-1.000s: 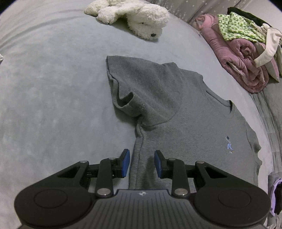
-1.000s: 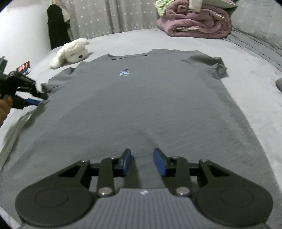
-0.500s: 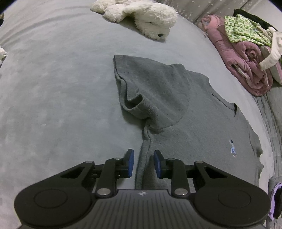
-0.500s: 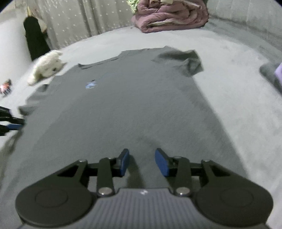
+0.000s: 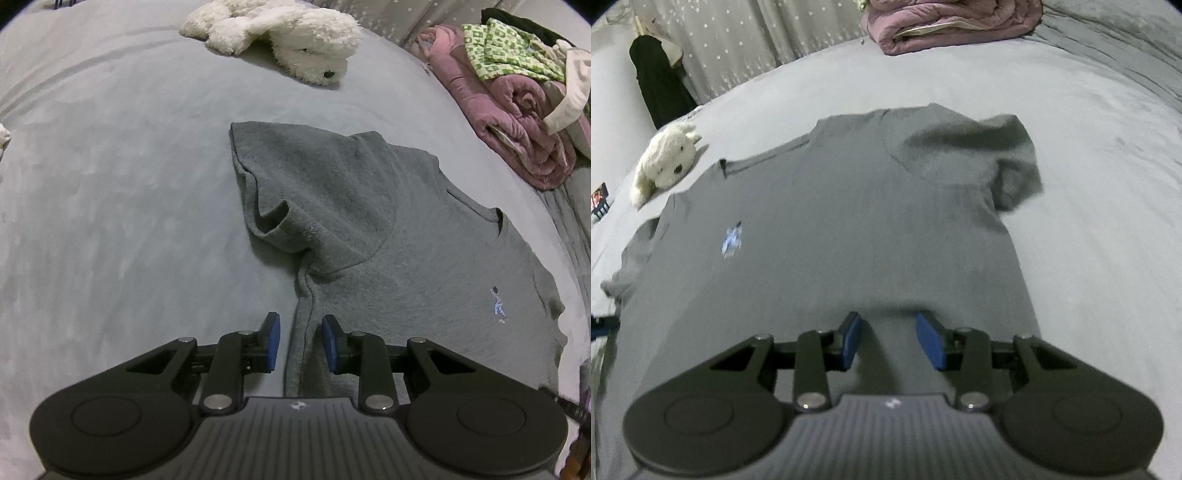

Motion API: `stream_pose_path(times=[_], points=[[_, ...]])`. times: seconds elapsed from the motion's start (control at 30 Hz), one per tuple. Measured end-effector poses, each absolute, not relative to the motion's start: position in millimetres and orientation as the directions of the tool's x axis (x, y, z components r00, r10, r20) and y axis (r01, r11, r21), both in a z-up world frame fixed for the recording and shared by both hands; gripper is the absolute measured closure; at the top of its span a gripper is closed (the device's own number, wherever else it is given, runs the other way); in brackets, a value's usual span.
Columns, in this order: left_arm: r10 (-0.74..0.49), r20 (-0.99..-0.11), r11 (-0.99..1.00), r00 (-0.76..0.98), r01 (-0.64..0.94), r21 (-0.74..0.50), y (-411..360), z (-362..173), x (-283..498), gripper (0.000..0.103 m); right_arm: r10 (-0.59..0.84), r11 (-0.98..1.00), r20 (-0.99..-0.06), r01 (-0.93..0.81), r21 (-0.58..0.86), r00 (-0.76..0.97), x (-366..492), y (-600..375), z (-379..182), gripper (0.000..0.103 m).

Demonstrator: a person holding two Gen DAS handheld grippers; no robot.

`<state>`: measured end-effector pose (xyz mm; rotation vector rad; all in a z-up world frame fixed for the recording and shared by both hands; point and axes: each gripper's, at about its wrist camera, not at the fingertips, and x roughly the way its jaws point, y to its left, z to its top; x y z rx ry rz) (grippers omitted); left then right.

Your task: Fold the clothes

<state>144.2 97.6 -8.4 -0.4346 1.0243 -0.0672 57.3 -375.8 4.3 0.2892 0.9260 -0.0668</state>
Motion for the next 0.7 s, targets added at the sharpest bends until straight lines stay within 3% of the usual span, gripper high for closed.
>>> stream_pose_path(times=[0.23,0.47,0.7], points=[[-0.218,-0.812,0.937,0.542,-0.118,-0.33,86,-8,144,0.074,0.098,0.954,-0.759,0.157,0.256,0.644,99,-393,-5,0.064],[-0.198,-0.801,0.954,0.566,-0.077,-0.29,73,-8,142,0.058,0.091,0.944,-0.709,0.167,0.286,0.7,126,-417,-13,0.066],[-0.203,-0.791,0.953,0.577,-0.07,-0.295,74,-8,141,0.058,0.008,0.92,-0.685,0.263,0.29,0.729,131,-442,-9,0.072]])
